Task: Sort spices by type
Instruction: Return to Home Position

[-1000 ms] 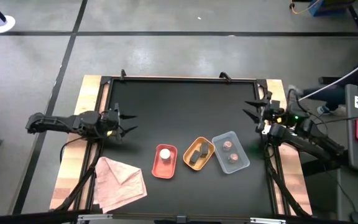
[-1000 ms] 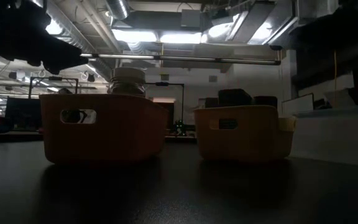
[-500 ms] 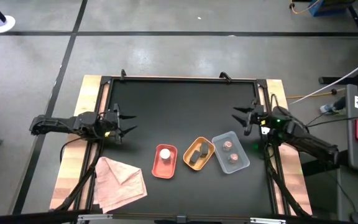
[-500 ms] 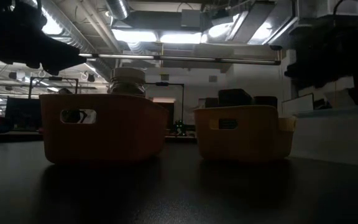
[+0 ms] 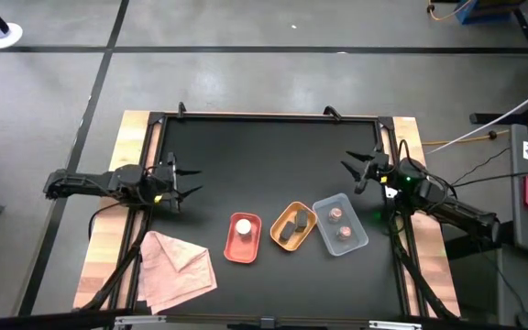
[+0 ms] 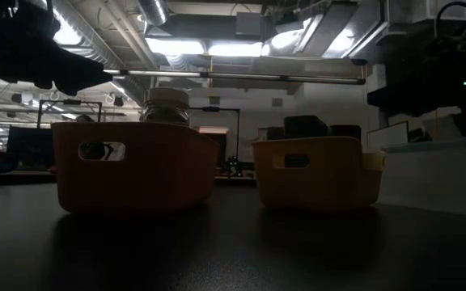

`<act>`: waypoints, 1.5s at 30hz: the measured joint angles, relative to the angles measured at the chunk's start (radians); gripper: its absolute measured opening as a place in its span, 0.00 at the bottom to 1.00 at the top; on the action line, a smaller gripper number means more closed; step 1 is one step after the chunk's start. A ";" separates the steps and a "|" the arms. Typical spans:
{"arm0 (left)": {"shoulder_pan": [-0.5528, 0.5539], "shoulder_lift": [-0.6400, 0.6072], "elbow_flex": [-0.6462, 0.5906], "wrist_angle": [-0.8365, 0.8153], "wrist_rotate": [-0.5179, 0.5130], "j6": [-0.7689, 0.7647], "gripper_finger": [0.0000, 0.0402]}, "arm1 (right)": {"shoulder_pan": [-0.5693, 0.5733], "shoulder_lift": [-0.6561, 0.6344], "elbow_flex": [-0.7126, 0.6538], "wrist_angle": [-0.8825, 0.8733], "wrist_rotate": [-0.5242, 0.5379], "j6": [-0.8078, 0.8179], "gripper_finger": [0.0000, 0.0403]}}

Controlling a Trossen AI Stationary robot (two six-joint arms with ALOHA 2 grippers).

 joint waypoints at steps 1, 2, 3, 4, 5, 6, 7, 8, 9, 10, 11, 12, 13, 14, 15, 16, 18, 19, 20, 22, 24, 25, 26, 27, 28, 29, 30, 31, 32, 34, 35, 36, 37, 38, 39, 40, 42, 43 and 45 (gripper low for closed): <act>0.000 0.000 0.000 0.000 0.000 0.002 0.54 | 0.000 0.001 0.000 -0.001 0.010 0.003 0.47; 0.000 0.000 0.000 0.000 0.000 0.002 0.54 | 0.000 0.002 0.000 -0.002 0.012 0.004 0.47; 0.000 0.000 0.000 -0.001 0.000 0.003 0.54 | 0.000 0.002 0.000 -0.002 0.013 0.004 0.47; 0.000 0.000 0.000 -0.001 0.000 0.007 0.54 | 0.000 0.002 0.000 -0.002 0.013 0.002 0.47; 0.000 0.000 0.000 -0.001 0.000 0.011 0.54 | 0.000 0.002 0.000 -0.002 0.013 -0.003 0.47; 0.000 0.000 0.000 -0.001 0.000 0.013 0.54 | 0.000 0.002 0.000 -0.002 0.013 -0.004 0.47; 0.000 0.000 0.000 -0.001 0.000 0.013 0.54 | 0.000 0.002 -0.001 -0.003 0.013 -0.004 0.47; 0.000 0.000 0.000 -0.001 0.000 0.008 0.54 | 0.000 0.002 -0.001 -0.003 0.013 -0.004 0.47; 0.000 0.000 0.000 -0.001 0.000 0.001 0.54 | 0.000 0.002 -0.001 -0.003 0.013 -0.004 0.47; 0.000 0.000 0.000 -0.001 0.000 -0.006 0.54 | 0.000 0.002 -0.001 -0.003 0.013 -0.004 0.47; 0.000 0.000 0.000 -0.001 0.000 -0.007 0.54 | 0.000 0.002 -0.001 -0.004 0.013 -0.005 0.47; 0.000 0.000 0.000 -0.002 0.000 -0.006 0.54 | 0.000 0.002 -0.002 -0.004 0.013 -0.005 0.47; 0.000 0.000 0.000 -0.001 0.000 -0.005 0.54 | 0.000 0.002 -0.002 -0.004 0.013 -0.005 0.47; 0.000 0.000 0.000 -0.002 0.000 -0.005 0.54 | 0.000 0.002 -0.002 -0.004 0.013 -0.005 0.47; 0.000 0.000 0.000 -0.002 0.000 -0.006 0.54 | 0.000 0.002 -0.002 -0.005 0.013 -0.005 0.47; 0.000 0.000 0.000 -0.002 0.000 -0.009 0.54 | 0.000 0.002 -0.002 -0.006 0.013 -0.005 0.47; 0.000 0.000 0.000 -0.002 -0.001 -0.014 0.54 | 0.000 0.002 -0.002 -0.007 0.013 -0.005 0.47; 0.000 0.000 0.000 -0.002 -0.001 -0.014 0.54 | 0.000 0.002 -0.002 -0.007 0.013 -0.005 0.47; 0.000 0.000 0.000 -0.002 0.000 -0.014 0.54 | 0.000 0.002 -0.002 -0.008 0.013 -0.005 0.47; 0.000 0.000 0.000 -0.002 0.000 -0.013 0.54 | 0.000 0.002 -0.003 -0.008 0.013 -0.005 0.47; 0.000 0.000 0.000 -0.002 -0.001 -0.012 0.54 | 0.000 0.002 -0.003 -0.009 0.013 -0.005 0.47; 0.000 0.000 0.000 -0.002 -0.001 -0.014 0.54 | 0.000 0.002 -0.003 -0.009 0.013 -0.005 0.47; 0.000 0.000 0.000 -0.002 -0.001 -0.017 0.54 | 0.000 0.002 -0.003 -0.009 0.013 -0.005 0.47; 0.000 0.000 0.000 -0.002 -0.001 -0.018 0.54 | 0.000 0.002 -0.003 -0.009 0.013 -0.005 0.47; 0.000 0.000 0.000 -0.002 -0.001 -0.018 0.54 | 0.000 0.002 -0.003 -0.010 0.013 -0.005 0.47; 0.000 0.000 0.000 -0.002 -0.001 -0.017 0.54 | 0.000 0.002 -0.003 -0.010 0.013 -0.005 0.47; 0.000 0.000 0.000 -0.002 -0.001 -0.016 0.54 | 0.000 0.002 -0.003 -0.010 0.013 -0.006 0.47; 0.000 0.000 0.000 -0.002 -0.001 -0.013 0.54 | 0.000 0.002 -0.003 -0.010 0.013 -0.006 0.47; 0.000 0.000 0.000 -0.002 -0.001 -0.013 0.54 | 0.000 0.002 -0.003 -0.010 0.013 -0.006 0.47; 0.000 0.000 0.000 -0.002 -0.001 -0.016 0.54 | 0.000 0.002 -0.003 -0.010 0.013 -0.006 0.47; 0.000 0.000 0.000 -0.002 -0.001 -0.018 0.54 | 0.000 0.002 -0.003 -0.011 0.013 -0.006 0.47; 0.000 0.000 0.000 -0.002 -0.001 -0.018 0.54 | 0.000 0.002 -0.003 -0.011 0.013 -0.006 0.47; 0.000 0.000 0.000 -0.002 -0.001 -0.018 0.54 | 0.000 0.002 -0.003 -0.011 0.013 -0.006 0.47; 0.000 0.000 0.000 -0.002 -0.001 -0.017 0.54 | 0.000 0.002 -0.003 -0.011 0.013 -0.006 0.47; 0.000 0.000 0.000 -0.002 -0.001 -0.014 0.54 | 0.000 0.002 -0.003 -0.011 0.013 -0.006 0.47; 0.000 0.000 0.000 -0.002 -0.001 -0.013 0.54 | 0.000 0.002 -0.003 -0.011 0.013 -0.006 0.47; 0.000 0.000 0.000 -0.002 -0.001 -0.014 0.54 | 0.000 0.002 -0.003 -0.011 0.013 -0.006 0.47; 0.000 0.000 0.000 -0.002 -0.001 -0.017 0.54 | 0.000 0.002 -0.003 -0.011 0.013 -0.006 0.47; 0.000 0.000 0.000 -0.002 -0.001 -0.018 0.54 | 0.000 0.002 -0.003 -0.011 0.013 -0.006 0.47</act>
